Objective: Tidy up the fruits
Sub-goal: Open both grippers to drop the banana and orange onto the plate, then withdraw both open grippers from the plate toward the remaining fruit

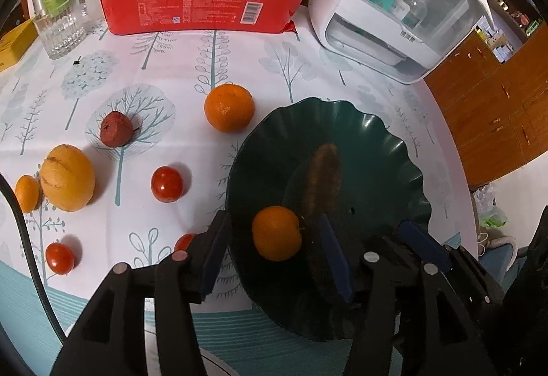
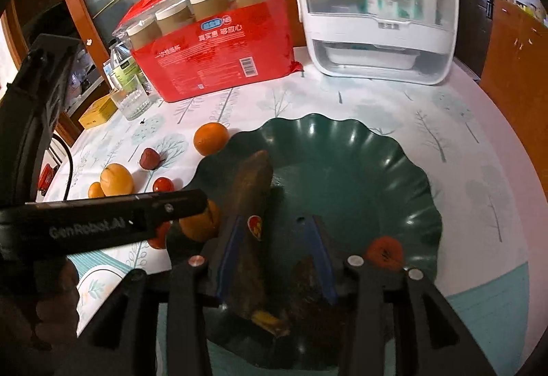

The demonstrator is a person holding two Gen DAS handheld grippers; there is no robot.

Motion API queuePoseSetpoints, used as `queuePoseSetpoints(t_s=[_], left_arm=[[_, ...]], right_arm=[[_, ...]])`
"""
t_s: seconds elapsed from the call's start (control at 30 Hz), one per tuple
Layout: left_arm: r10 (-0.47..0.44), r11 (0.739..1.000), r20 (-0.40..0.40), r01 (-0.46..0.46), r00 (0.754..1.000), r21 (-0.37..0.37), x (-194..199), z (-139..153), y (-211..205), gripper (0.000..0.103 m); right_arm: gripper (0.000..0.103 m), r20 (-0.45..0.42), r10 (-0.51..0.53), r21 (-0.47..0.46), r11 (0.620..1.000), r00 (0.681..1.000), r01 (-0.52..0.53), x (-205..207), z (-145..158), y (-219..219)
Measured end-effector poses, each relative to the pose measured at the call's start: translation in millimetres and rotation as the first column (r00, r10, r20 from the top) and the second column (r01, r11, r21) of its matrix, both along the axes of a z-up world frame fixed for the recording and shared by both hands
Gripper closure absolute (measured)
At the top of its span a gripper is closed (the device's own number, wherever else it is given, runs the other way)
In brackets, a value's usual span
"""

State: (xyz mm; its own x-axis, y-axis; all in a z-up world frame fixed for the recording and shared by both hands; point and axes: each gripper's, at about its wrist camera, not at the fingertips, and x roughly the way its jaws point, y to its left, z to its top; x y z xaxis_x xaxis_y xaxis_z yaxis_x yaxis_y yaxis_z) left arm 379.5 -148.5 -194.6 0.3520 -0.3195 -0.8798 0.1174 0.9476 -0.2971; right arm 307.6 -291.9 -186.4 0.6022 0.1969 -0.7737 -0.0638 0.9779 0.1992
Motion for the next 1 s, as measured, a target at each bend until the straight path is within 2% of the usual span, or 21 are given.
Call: queuePoseSetpoints(t_s=[0.27,0.43,0.8,1.0], left_arm=[[0.035,0.999,0.035,-0.035,0.999,-0.004,-16.2,26.4,6.9,0.038],[0.062,0.998,0.046,-0.063,0.997,0.009,-36.2,40.9,16.1,0.036],[0.146,0.988,0.023,-0.147,0.989,0.037,-103.7,45.0,55.3,0.034],[0.197,0.979,0.045,-0.199,0.979,0.037,-131.4,47.3,86.2,0.034]], right_arm=[[0.055,0.003,-0.002,0.022,1.0,1.0,0.002,-15.0,11.7,-7.3],[0.052,0.001,0.006,0.035,0.999,1.0,-0.006,-29.4,19.0,-8.1],[0.043,0.007,0.022,0.028,0.999,1.0,-0.023,-65.3,31.4,-2.9],[0.039,0.002,0.038,0.016,0.999,0.999,-0.038,-79.5,32.2,8.0]])
